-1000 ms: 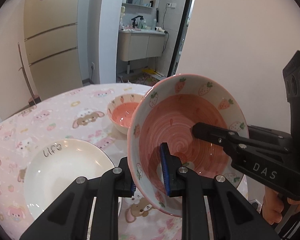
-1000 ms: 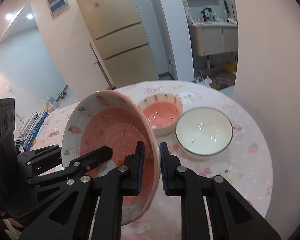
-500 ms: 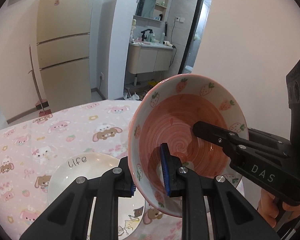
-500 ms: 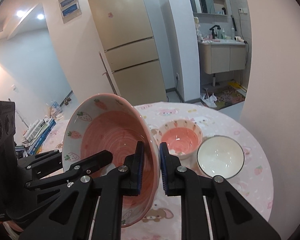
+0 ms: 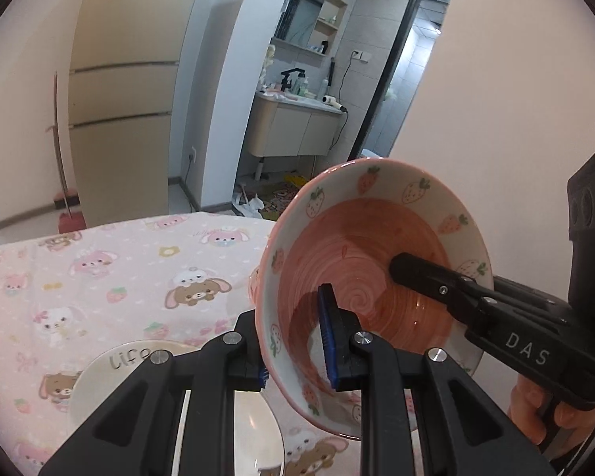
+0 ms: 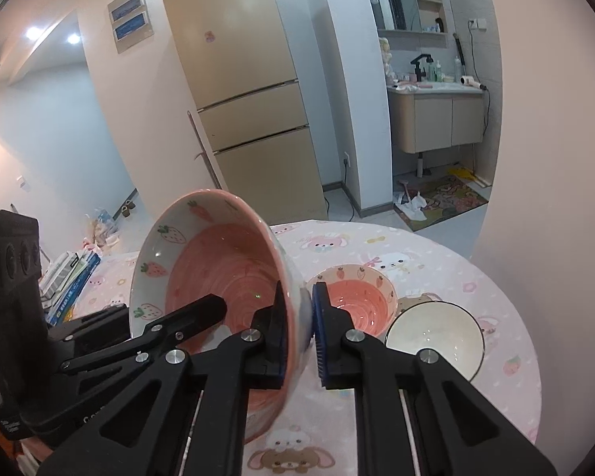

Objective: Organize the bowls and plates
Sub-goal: 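Lift the pink bowl with both tools and carry it over the other pink bowl, then lower the pink bowl into the other pink bowl with both tools, then open both tools and raise them away from the nested pink bowls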

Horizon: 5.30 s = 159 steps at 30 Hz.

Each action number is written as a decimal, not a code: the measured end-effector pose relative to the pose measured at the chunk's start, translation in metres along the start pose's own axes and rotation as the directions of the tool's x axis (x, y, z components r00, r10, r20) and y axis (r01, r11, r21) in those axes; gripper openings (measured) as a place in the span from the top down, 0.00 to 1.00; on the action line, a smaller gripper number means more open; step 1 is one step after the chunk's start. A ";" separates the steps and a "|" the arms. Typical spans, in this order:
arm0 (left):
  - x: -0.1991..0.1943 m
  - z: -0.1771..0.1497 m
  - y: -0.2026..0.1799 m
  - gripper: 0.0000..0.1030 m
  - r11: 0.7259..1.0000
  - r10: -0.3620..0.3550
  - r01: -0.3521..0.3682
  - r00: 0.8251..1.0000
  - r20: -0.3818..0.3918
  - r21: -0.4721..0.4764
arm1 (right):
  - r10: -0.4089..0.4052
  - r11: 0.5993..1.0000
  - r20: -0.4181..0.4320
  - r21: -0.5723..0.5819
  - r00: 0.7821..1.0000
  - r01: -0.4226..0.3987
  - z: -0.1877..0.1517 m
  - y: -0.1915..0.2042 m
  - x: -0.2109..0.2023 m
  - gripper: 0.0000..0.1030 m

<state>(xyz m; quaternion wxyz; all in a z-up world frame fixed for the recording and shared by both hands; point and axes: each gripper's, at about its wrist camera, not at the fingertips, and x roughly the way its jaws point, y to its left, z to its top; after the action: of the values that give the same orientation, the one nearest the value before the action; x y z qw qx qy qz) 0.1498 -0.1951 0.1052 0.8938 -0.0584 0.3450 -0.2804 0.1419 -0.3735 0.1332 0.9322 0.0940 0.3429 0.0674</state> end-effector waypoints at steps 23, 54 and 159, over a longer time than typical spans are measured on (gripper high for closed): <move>0.160 0.039 0.027 0.78 0.998 -0.009 -0.002 0.980 -0.199 -0.056 | -0.039 0.992 -0.154 0.115 0.987 0.057 0.038 -0.074 0.123 0.90; 0.180 -0.003 0.005 0.78 0.977 0.207 -0.187 0.946 -0.250 0.102 | -0.124 0.987 -0.268 0.070 0.955 0.147 0.004 -0.081 0.147 0.87; 0.031 0.013 -0.003 0.16 0.981 0.173 -0.168 0.984 -0.039 0.100 | -0.231 0.973 -0.214 -0.072 0.949 0.221 0.004 -0.067 0.072 0.90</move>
<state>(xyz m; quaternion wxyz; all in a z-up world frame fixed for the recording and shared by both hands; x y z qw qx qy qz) 0.1756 -0.2156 0.0977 0.9080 0.0212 0.3558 -0.2203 0.2032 -0.4259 0.0762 0.8919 0.0239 0.4512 -0.0216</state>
